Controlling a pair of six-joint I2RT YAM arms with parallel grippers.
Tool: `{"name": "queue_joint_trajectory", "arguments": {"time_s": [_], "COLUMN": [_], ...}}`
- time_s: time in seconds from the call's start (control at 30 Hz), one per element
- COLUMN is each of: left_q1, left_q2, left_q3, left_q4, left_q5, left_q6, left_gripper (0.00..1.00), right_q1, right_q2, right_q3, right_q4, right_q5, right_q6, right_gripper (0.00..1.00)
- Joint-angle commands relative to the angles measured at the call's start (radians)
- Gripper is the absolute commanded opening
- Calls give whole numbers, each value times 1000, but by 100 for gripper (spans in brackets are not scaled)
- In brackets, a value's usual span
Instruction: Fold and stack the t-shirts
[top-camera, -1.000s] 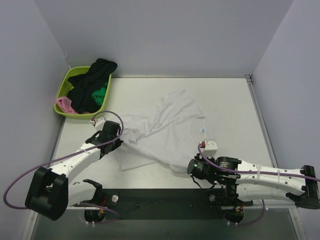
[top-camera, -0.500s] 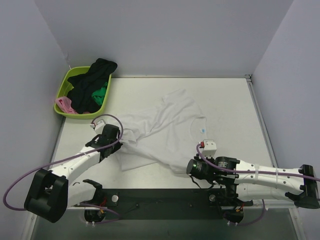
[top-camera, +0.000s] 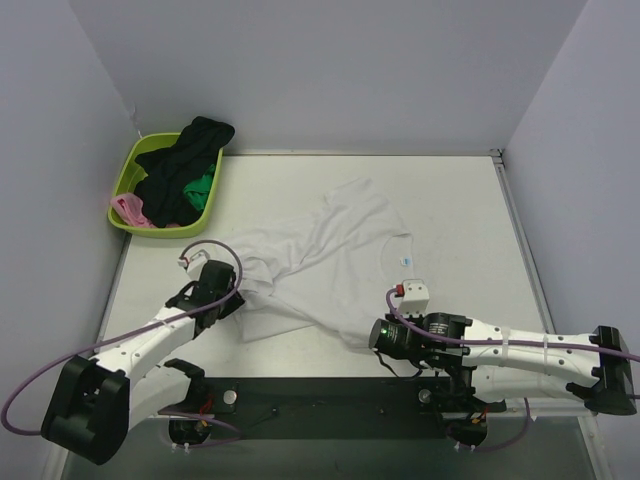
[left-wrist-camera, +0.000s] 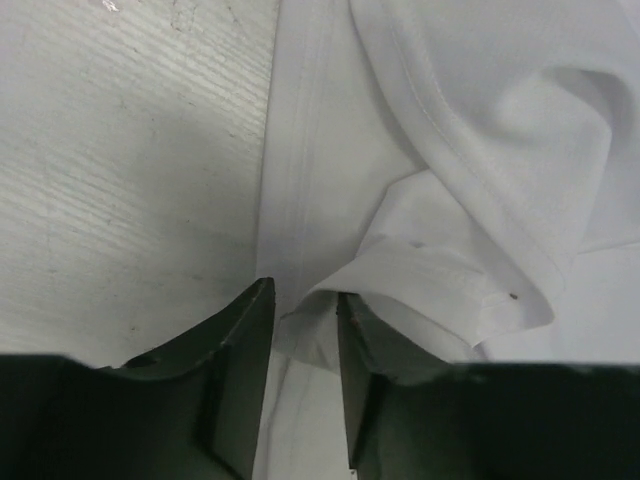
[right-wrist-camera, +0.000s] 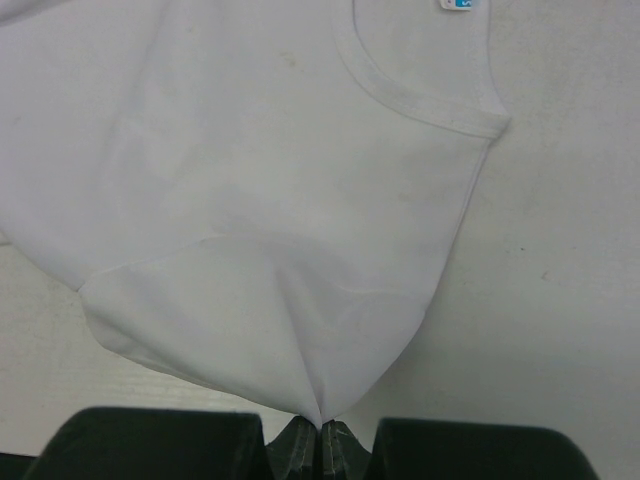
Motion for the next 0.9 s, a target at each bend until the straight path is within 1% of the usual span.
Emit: {"name": "queue_joint_trajectory", "arguments": {"time_s": [0.0,0.03,0.13,0.17,0.33,0.43,0.47,0.6,0.63,0.67,0.73,0.87], "left_q1": [3,5,5,5,3,-5,-8,-28,-31,-35,-41,-51], "left_q2": [-49,-56,-90,-108,-162,-194,-211,-245,-250,-256,-257,-256], "left_q3": [-8,-11,-13,-5,18,7,4,-21,-27,-31,-36,-54], "left_q4": [-3,-9,-31,-40,-95,-112,-114,-108,-109,-111,-114,-115], "left_q5": [25,26,20,19,58,89,92,108,109,111,111,109], "left_q6": [-12,-14,-15,-15,-23,-44,-56,-87,-93,-102,-110,-122], "left_gripper": [48,58,70,80,81,81,79,58,47,44,40,40], "right_q1": [-5,-5,-6,-5,-3,-3,-5,-3,-3,-3,-3,-3], "right_q2": [4,4,8,10,16,18,19,27,31,31,31,28], "right_q3": [14,13,8,5,-1,-1,-1,-2,-1,-2,-2,-5], "right_q4": [-36,-33,-26,-24,-13,-9,-6,4,7,8,10,14], "right_q5": [27,27,24,23,18,20,20,15,13,10,9,7], "right_q6": [-4,-4,-4,-4,0,-2,-2,-7,-8,-10,-10,-10], "right_gripper": [0,0,0,0,0,0,0,0,0,0,0,0]}}
